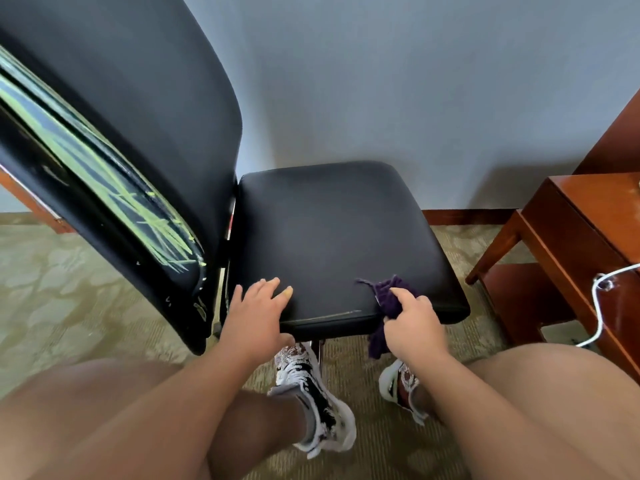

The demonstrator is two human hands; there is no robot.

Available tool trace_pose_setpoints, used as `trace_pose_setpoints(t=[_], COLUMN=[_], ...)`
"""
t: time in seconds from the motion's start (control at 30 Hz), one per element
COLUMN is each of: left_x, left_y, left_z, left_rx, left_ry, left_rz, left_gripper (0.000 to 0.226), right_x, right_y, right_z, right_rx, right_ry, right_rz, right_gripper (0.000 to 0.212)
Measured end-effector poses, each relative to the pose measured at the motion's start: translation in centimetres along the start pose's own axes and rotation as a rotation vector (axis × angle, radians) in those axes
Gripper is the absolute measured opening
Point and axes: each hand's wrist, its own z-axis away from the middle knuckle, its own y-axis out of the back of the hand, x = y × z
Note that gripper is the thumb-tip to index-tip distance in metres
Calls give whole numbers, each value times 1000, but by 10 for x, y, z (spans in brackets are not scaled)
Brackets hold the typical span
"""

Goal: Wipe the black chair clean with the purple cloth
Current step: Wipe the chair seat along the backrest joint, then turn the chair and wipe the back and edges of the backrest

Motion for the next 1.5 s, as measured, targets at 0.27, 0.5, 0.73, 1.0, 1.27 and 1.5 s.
trace_pose_setpoints(t=[0.27,0.5,0.73,1.0,1.27,1.5], left_x=[2,2,-2,-38,-92,-128], left_y=[-22,-27,-12,39,49,58], left_z=[-16,-23,-15,24,64,57], left_rx=[-50,-7,-26,-98,-209,-313], left_ry=[-21,-31,-36,153,425,627], left_rz=[-5,-59,-8,194,86,-42], left_gripper=[107,92,84,46,46,63], right_x=[-14,-72,-91,-56,-75,-76], right_y=[-17,-64,-71,-46,-52,-52], right_z=[-1,23,26,28,25,16], right_rx=[-53,-163,-210,-121,-100,-138], right_ry=[111,362,407,355,356,546], right_rz=[52,214,196,174,13,131], right_gripper=[48,46,43,52,58,48])
